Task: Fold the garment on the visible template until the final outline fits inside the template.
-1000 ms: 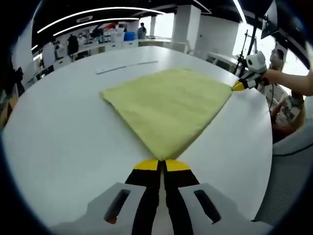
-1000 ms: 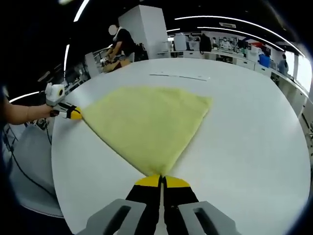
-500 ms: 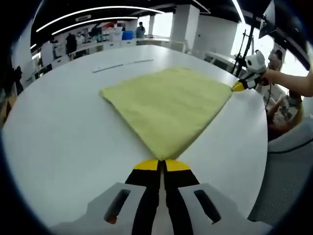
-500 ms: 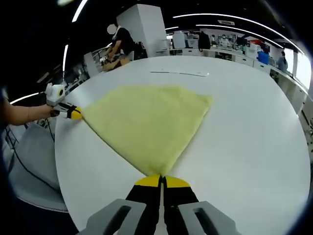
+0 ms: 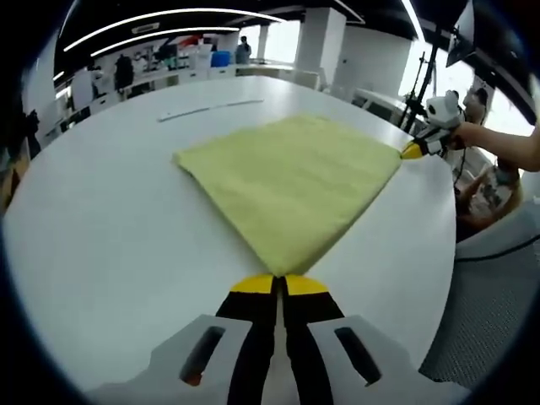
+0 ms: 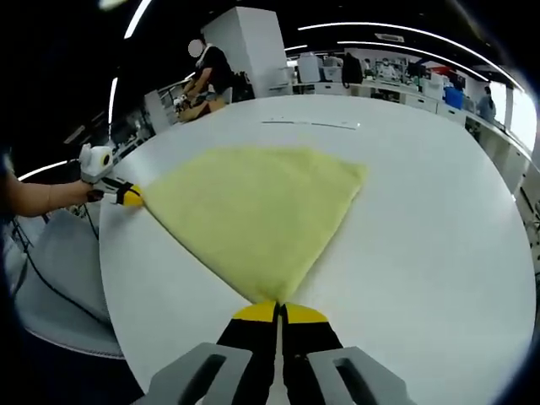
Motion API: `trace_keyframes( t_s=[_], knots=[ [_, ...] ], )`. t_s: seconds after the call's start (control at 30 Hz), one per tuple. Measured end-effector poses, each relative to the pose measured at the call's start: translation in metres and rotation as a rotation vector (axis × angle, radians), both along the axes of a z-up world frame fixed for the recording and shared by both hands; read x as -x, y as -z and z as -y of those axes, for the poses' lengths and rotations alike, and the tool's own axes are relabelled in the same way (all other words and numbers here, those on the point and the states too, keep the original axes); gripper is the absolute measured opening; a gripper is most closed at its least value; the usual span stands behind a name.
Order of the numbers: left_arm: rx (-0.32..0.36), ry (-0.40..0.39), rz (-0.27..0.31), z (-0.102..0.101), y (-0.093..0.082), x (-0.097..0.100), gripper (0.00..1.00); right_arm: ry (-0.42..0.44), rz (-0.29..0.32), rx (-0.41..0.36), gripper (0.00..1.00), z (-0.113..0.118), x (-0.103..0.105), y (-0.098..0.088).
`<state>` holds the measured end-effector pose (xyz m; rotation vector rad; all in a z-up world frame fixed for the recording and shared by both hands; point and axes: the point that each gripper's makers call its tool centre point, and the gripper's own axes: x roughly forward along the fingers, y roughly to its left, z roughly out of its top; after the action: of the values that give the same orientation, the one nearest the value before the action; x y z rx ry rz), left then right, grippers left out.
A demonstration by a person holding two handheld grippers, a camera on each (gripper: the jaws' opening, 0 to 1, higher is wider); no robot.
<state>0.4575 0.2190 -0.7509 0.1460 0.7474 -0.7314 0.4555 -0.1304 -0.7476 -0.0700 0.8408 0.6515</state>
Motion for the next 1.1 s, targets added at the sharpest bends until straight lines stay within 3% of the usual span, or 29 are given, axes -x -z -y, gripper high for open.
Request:
trace_keyframes(
  t_s=[0.63,1.1],
  knots=[
    [-0.002,-0.007,0.000,0.001,0.000,0.014,0.00,0.010,-0.010,-0.009,0.00,0.002,0.019,0.002],
    [0.020,-0.041,0.013,0.002,-0.002,0.013,0.00,0.018,0.009,-0.018,0.00,0.001,0.019,0.001]
  ],
)
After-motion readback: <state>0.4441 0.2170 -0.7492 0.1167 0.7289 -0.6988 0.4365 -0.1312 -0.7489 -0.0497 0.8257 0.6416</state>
